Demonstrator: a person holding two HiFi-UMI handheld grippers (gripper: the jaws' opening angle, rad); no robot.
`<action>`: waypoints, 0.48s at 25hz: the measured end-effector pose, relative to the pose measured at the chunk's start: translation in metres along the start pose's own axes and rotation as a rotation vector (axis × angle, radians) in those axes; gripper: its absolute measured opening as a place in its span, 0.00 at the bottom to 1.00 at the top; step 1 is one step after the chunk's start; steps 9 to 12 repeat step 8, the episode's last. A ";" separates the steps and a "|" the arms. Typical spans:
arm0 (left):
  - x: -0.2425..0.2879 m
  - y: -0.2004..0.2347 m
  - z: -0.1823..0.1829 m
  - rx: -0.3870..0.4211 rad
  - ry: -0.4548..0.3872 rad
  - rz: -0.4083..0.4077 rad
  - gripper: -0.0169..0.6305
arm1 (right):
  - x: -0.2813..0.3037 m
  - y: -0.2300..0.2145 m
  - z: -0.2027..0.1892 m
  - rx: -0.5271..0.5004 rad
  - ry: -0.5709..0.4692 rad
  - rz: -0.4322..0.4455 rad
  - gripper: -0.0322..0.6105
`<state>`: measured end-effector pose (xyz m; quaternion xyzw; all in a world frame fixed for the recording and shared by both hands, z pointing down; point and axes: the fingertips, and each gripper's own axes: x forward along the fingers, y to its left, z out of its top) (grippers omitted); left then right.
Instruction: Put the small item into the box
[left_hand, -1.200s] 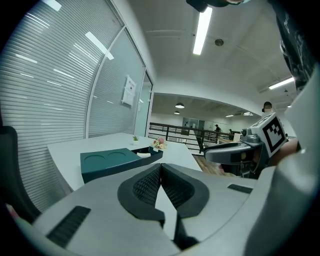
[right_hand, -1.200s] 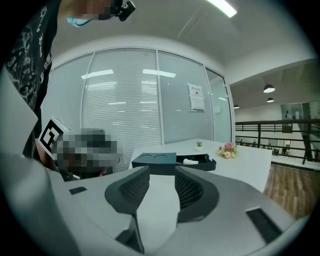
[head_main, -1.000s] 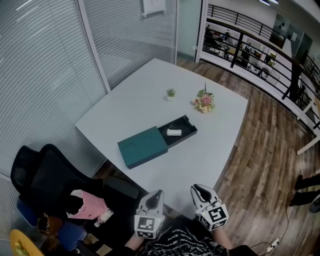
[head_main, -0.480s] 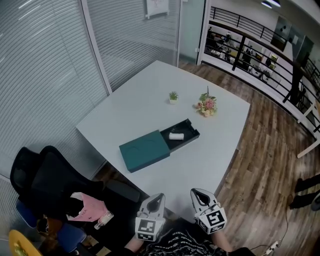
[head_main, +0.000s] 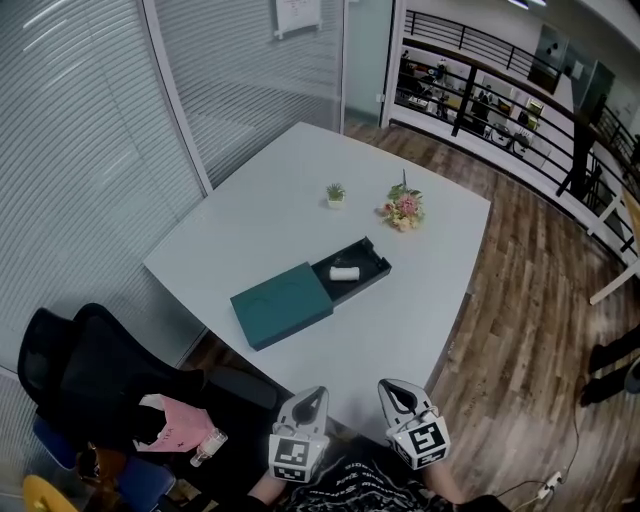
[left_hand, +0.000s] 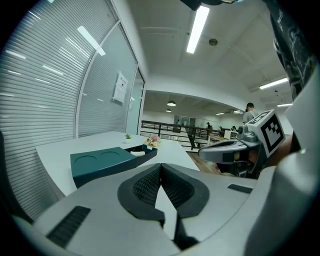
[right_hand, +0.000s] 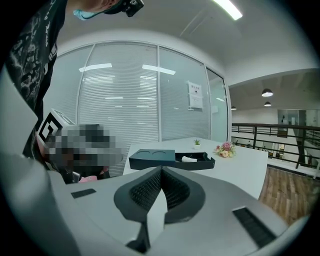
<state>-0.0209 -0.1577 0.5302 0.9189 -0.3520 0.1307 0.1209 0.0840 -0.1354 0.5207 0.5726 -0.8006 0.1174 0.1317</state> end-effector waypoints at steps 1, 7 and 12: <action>0.001 -0.001 0.000 0.001 -0.001 -0.004 0.05 | 0.000 0.000 0.001 -0.001 -0.002 -0.004 0.06; 0.005 -0.004 0.003 0.013 0.002 -0.024 0.05 | 0.000 -0.001 0.005 -0.013 0.004 -0.006 0.06; 0.005 -0.004 0.004 0.014 0.002 -0.026 0.05 | 0.000 -0.002 0.008 -0.015 0.005 -0.014 0.06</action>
